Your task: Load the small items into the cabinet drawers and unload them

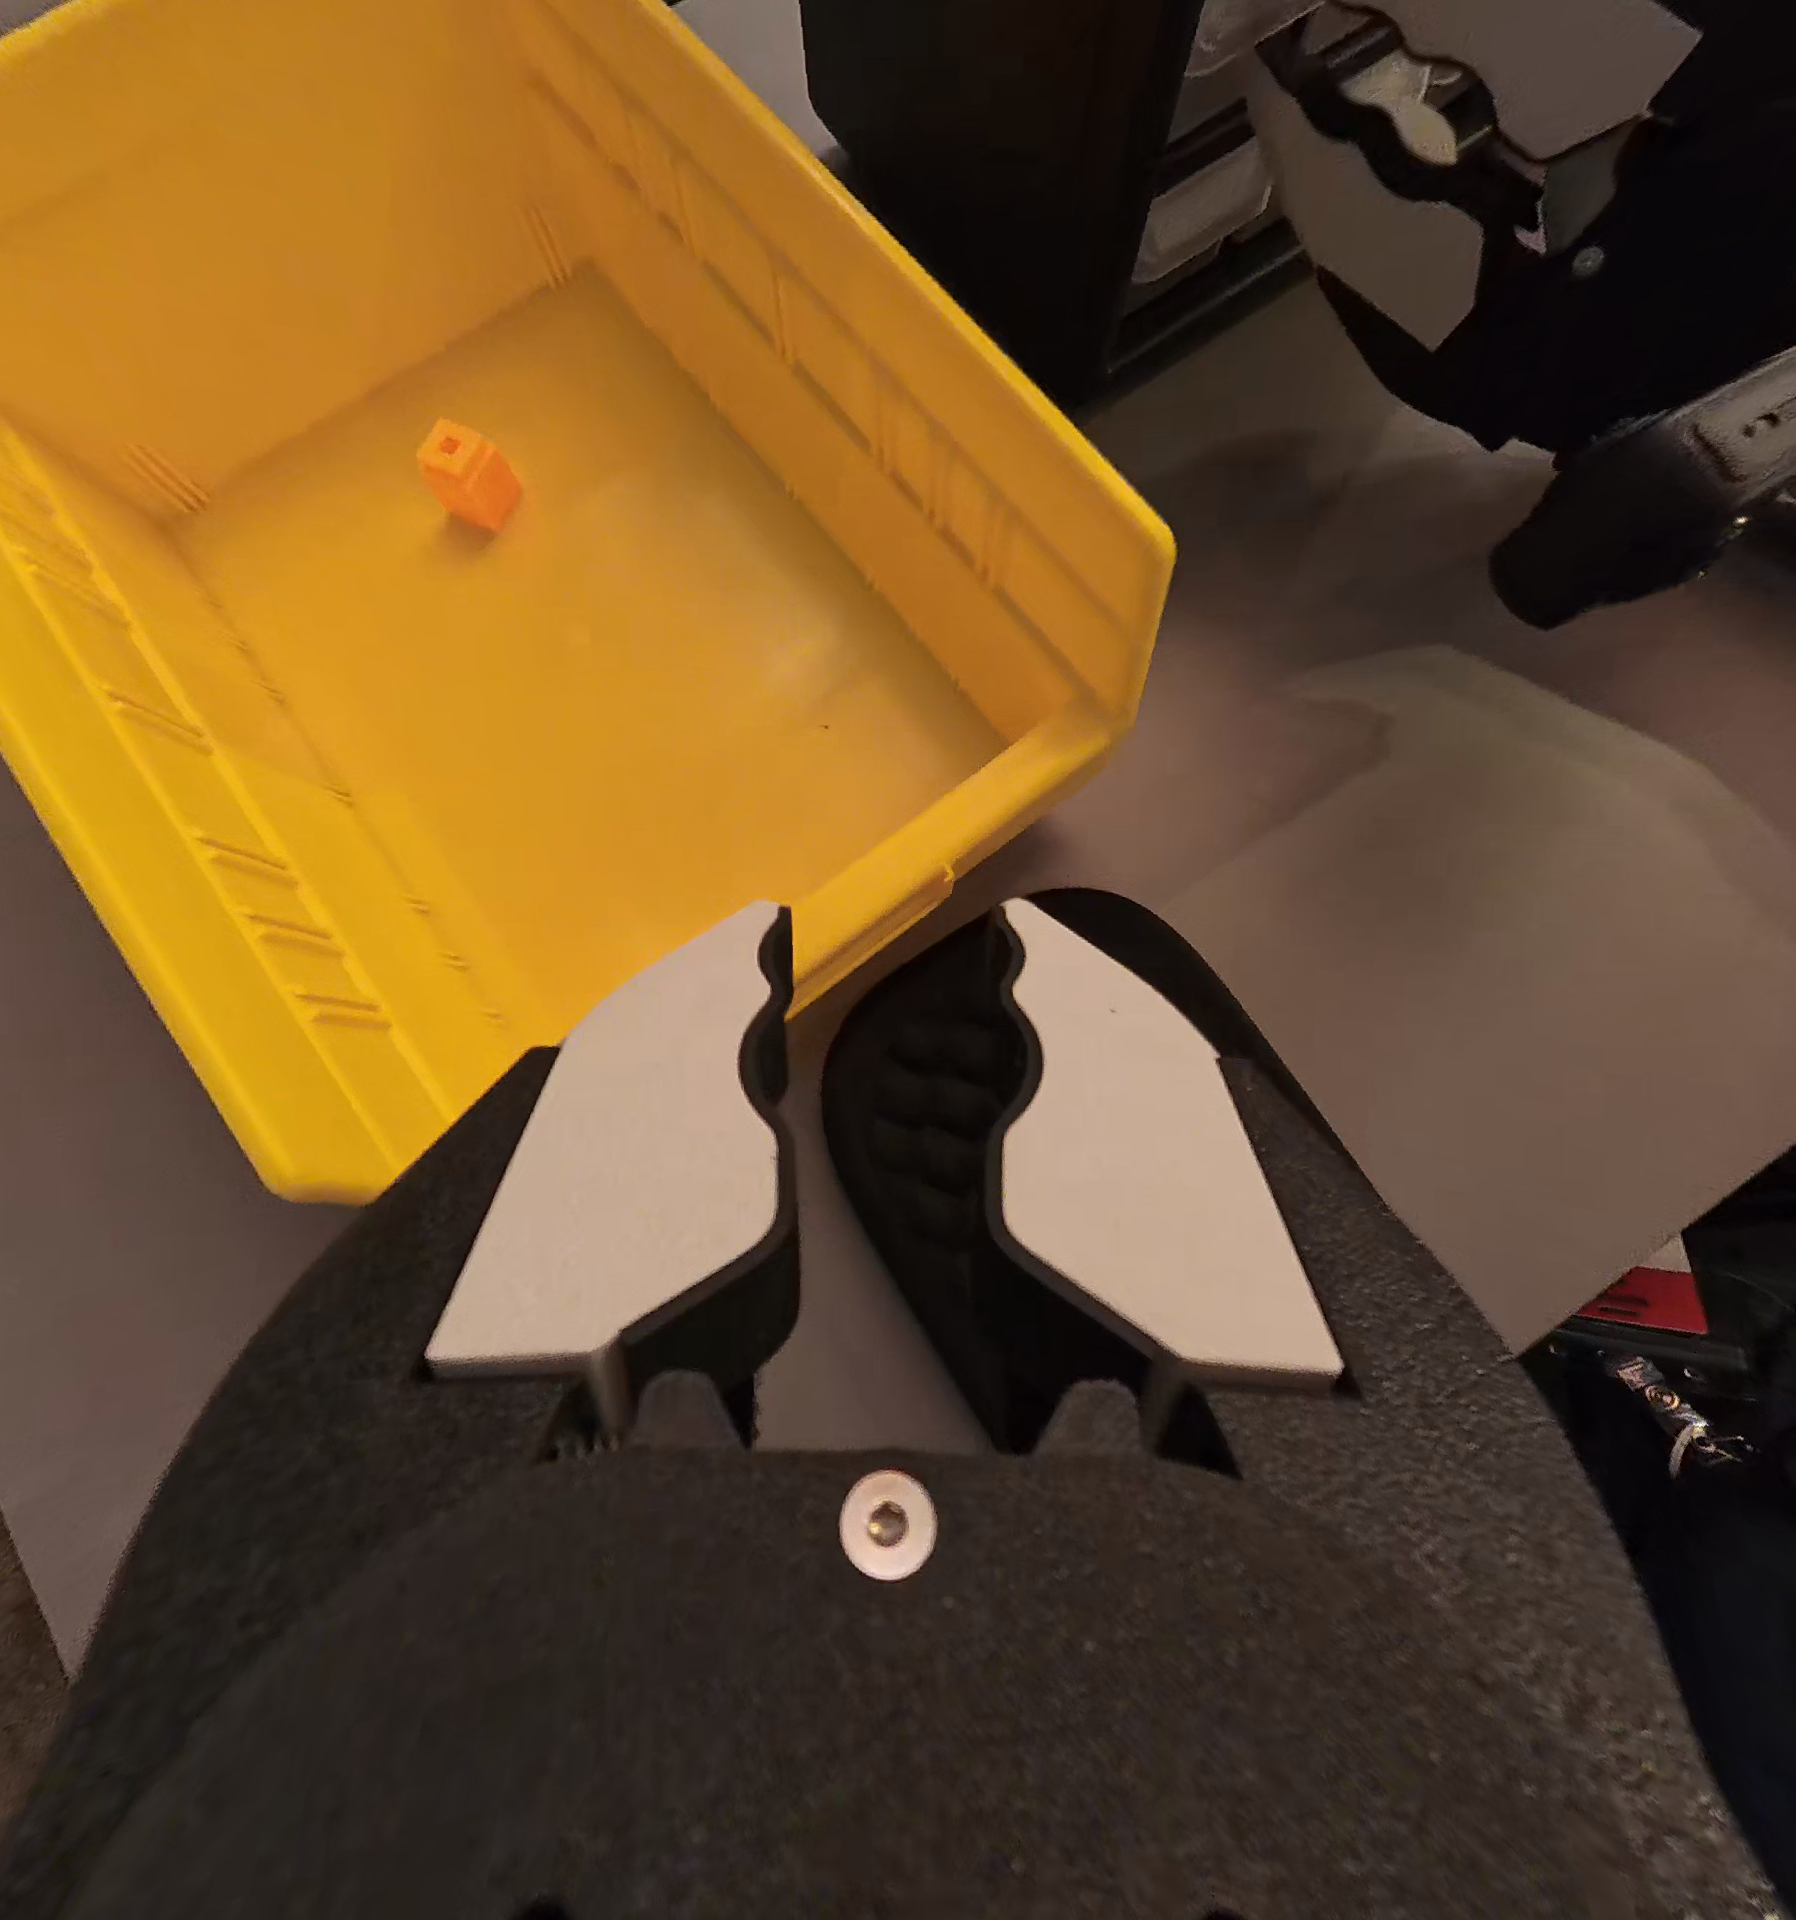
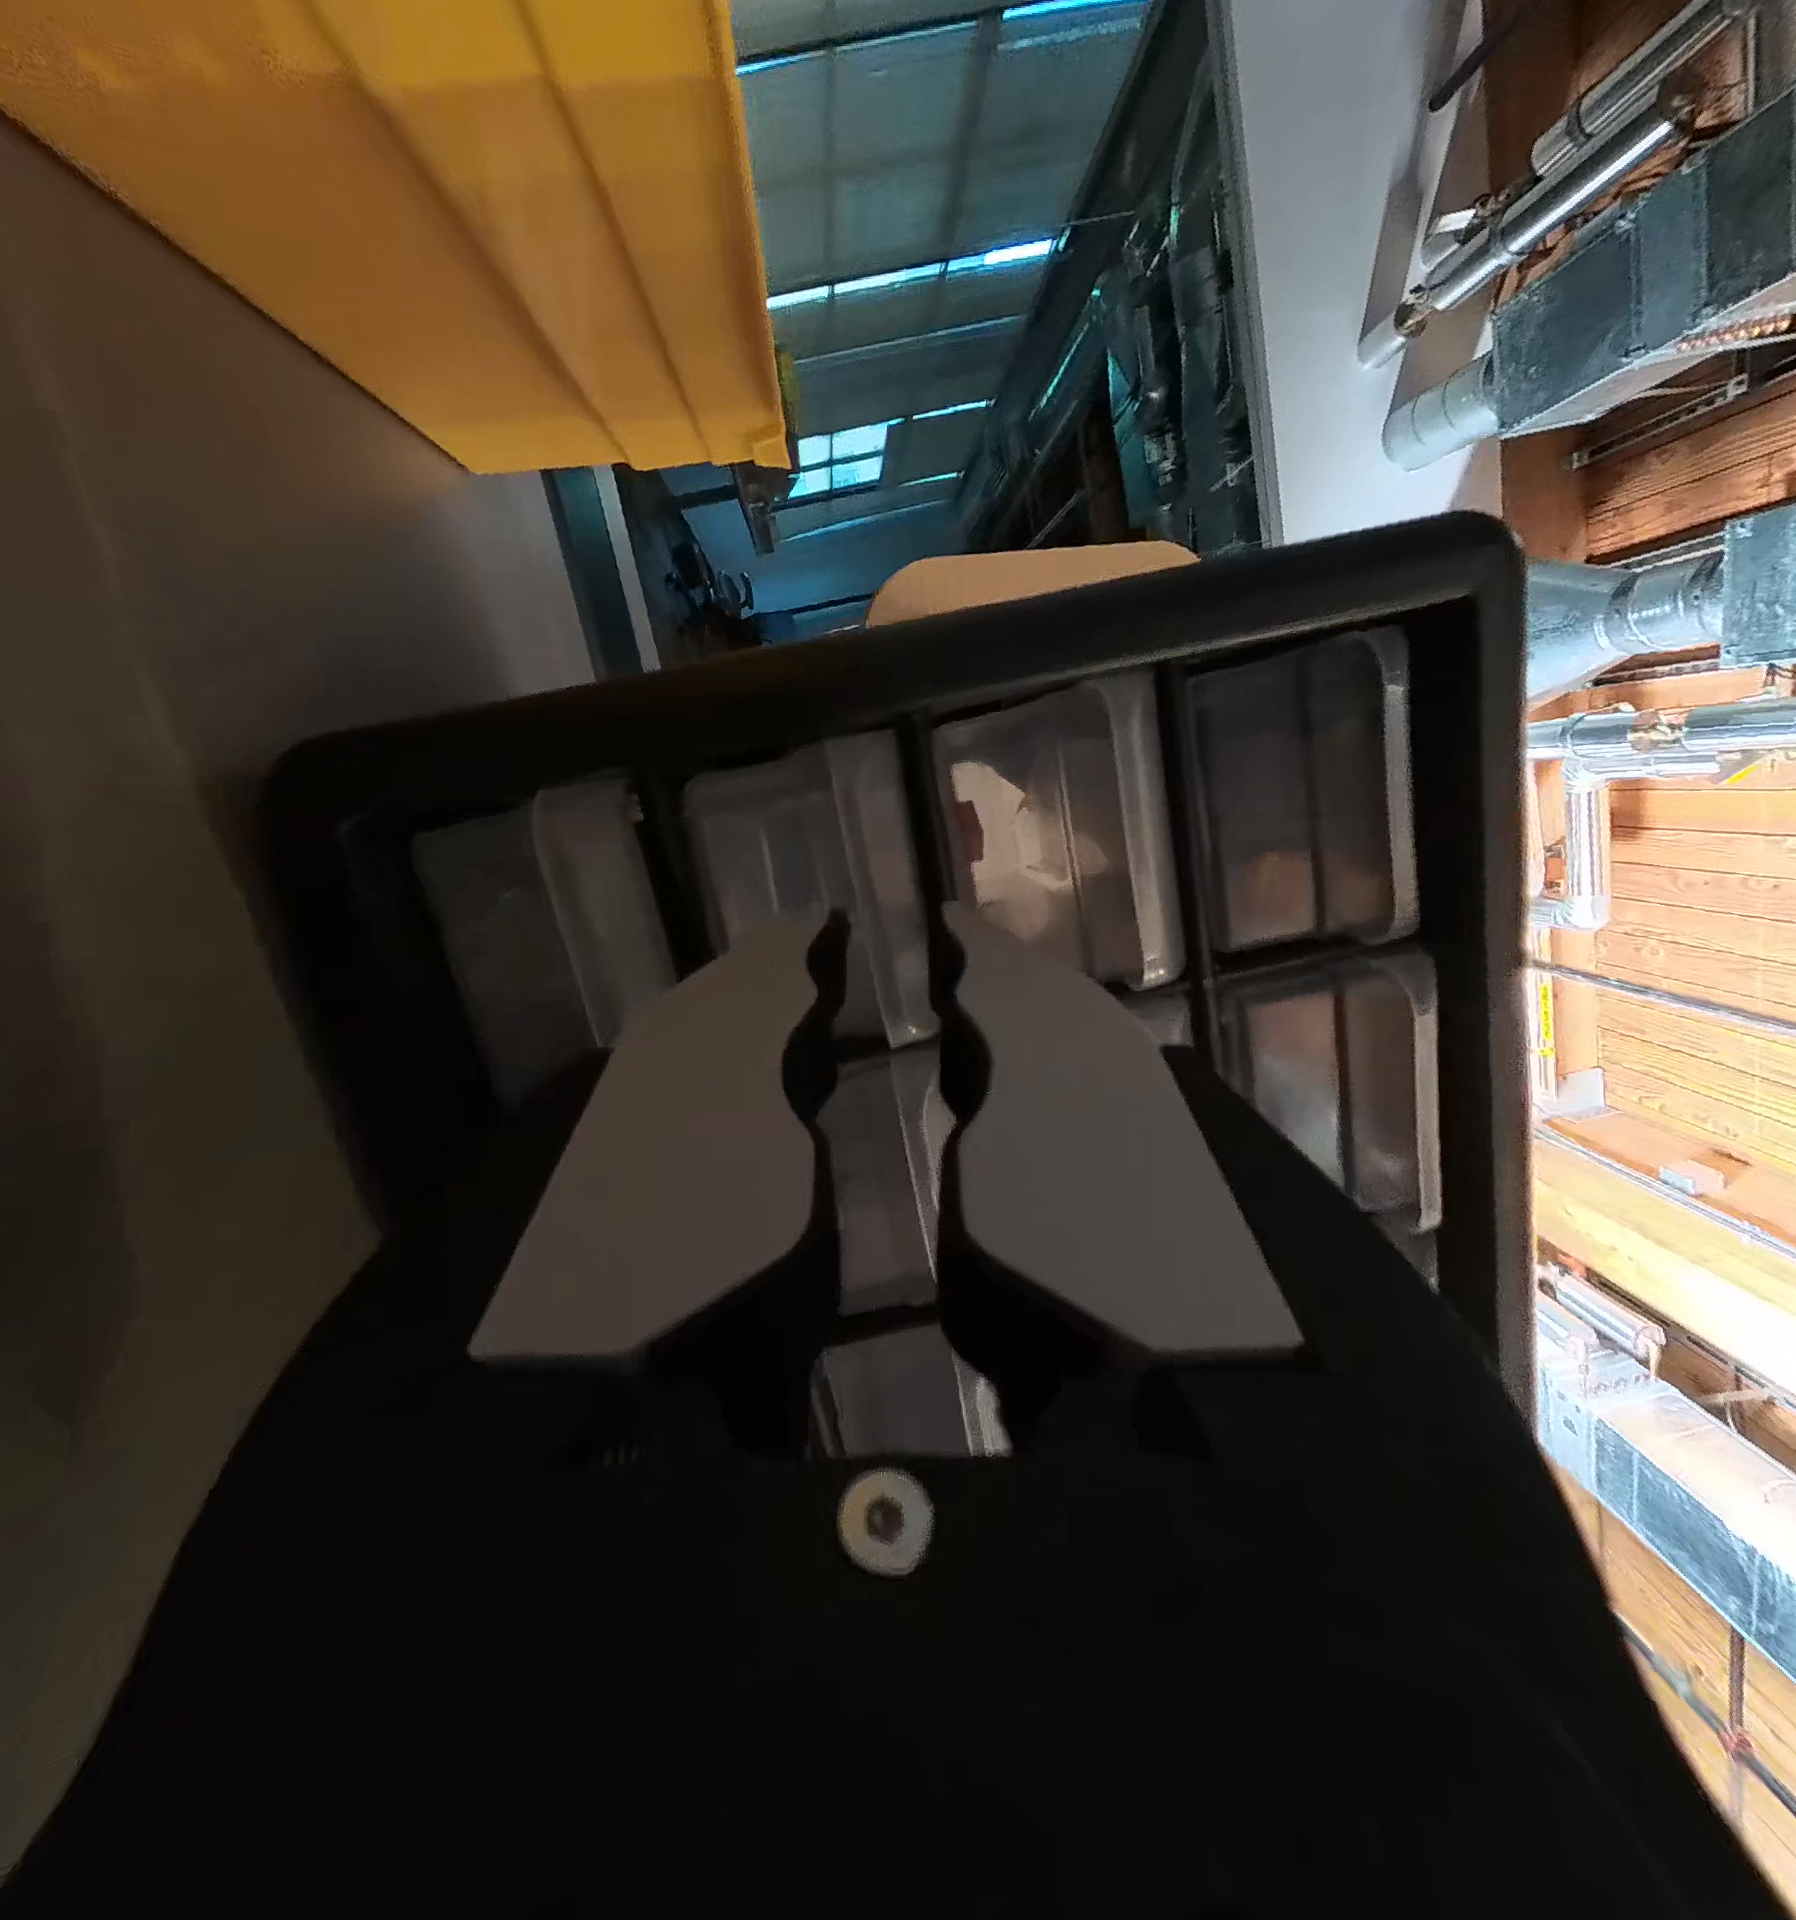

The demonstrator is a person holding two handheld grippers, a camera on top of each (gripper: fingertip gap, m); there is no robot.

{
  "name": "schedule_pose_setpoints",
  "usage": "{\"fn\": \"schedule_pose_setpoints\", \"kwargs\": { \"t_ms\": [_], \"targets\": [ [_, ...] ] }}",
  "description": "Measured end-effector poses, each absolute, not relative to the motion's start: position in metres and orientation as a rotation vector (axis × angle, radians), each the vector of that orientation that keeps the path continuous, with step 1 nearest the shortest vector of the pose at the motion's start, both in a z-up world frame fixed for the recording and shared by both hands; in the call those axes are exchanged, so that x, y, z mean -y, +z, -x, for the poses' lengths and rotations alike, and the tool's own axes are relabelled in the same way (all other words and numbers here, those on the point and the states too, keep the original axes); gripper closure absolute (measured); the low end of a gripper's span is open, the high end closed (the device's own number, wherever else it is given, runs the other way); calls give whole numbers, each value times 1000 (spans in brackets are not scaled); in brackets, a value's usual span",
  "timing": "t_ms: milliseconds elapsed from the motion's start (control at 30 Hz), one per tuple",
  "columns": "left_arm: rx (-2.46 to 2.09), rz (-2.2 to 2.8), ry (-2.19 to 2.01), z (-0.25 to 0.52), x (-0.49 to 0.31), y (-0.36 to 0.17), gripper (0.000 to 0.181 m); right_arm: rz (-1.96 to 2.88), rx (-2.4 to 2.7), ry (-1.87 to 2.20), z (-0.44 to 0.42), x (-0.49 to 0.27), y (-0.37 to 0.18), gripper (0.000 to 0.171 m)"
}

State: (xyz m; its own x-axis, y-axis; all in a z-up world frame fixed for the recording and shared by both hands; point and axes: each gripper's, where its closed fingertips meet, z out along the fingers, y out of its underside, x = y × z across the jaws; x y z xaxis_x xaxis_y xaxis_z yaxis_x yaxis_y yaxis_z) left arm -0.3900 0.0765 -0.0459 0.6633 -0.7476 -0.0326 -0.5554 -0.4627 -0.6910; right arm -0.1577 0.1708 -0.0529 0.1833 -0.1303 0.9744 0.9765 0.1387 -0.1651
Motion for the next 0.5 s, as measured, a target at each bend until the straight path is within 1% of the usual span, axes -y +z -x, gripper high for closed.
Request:
{"fn": "schedule_pose_setpoints", "kwargs": {
  "t_ms": [33,133,267,433,467,500],
  "targets": [
    [-1007,2198,-361,388,-80,-46,146,1083,1041,-1044,159,-171,-52,159],
    [-970,2293,-328,389,-97,-47,153,1077,1044,-1041,159,-169,-52,159],
    [-979,2286,-151,381,-152,-40,153,1059,1070,-1056,163,-159,-52,160],
    [-1117,2314,109,369,-228,-74,148,1033,1106,-1054,169,-136,-52,160],
    [-1143,2325,133,368,-240,-83,149,1026,1114,-1052,170,-132,-53,160],
    [-1164,2343,146,368,-251,-91,154,1024,1118,-1049,171,-127,-53,160]
  ]
}}
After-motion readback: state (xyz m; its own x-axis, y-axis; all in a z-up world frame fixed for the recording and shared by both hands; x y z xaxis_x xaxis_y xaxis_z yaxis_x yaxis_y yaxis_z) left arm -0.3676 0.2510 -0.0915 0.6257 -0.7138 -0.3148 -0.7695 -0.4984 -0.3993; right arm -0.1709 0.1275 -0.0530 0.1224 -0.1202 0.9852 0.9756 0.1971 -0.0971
